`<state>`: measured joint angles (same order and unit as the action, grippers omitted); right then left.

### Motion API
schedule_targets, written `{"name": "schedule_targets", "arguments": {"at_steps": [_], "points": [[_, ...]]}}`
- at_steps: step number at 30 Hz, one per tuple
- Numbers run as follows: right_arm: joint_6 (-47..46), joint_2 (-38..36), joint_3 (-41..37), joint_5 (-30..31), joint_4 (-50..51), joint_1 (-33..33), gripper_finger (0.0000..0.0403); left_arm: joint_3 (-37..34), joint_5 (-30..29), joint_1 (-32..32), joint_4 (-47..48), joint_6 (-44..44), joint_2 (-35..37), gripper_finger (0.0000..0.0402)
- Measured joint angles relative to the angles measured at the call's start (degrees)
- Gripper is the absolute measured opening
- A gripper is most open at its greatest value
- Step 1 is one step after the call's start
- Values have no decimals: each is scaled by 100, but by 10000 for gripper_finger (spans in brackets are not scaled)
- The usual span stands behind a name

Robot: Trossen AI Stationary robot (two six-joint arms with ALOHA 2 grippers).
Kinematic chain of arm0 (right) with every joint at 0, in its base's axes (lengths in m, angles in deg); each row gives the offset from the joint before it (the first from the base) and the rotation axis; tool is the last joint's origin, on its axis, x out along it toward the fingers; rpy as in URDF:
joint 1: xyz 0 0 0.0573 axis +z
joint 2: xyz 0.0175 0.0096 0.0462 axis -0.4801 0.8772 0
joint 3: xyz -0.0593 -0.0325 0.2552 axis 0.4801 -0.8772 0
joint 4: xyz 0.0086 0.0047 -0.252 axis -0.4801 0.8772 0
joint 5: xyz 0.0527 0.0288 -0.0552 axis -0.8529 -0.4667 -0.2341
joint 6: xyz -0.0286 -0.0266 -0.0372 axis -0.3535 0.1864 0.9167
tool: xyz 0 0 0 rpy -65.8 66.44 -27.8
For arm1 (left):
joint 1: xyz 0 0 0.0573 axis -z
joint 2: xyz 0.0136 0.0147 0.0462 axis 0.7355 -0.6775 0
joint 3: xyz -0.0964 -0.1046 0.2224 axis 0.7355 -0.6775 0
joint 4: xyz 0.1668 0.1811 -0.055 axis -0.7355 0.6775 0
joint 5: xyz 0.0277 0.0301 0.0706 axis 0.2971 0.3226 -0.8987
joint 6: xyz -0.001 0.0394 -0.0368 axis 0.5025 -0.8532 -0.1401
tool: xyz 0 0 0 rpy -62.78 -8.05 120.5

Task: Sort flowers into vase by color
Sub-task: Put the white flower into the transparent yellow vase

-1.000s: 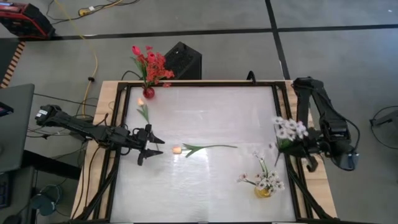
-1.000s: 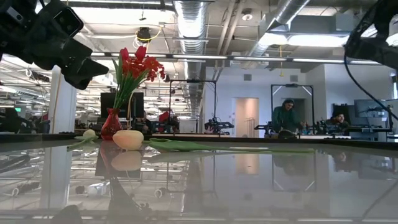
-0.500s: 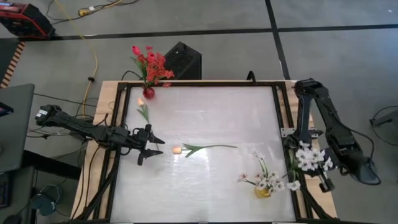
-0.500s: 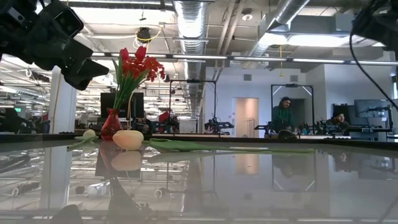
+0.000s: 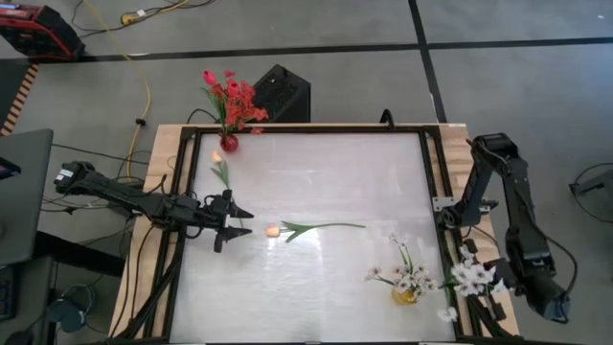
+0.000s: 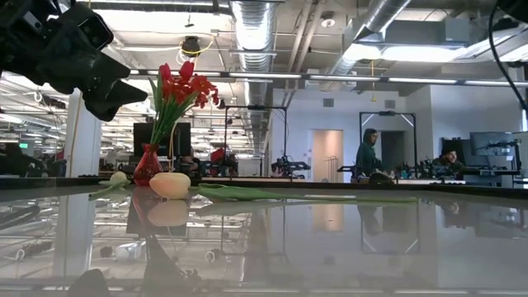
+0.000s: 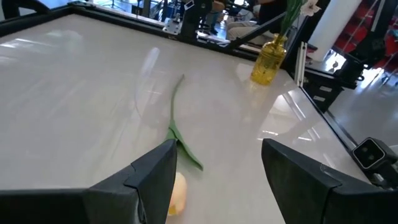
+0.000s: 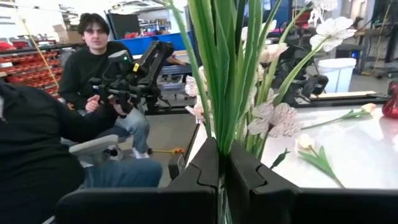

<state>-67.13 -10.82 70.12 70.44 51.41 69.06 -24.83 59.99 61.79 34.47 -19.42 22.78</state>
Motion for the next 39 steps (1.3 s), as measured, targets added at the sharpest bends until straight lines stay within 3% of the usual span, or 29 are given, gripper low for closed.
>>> {"name": "schedule_targets", "arguments": {"at_steps": [11, 26, 39], "points": [[-320, 94, 0, 2, 17, -679, 32, 0, -2, 0, 2, 165, 0, 224], [-713, 180, 0, -63, 2, -590, 32, 0, -1, 0, 42, 229, 0, 224], [-966, 706, 0, 2, -4, -696, 33, 0, -19, 0, 44, 212, 0, 224]]}}
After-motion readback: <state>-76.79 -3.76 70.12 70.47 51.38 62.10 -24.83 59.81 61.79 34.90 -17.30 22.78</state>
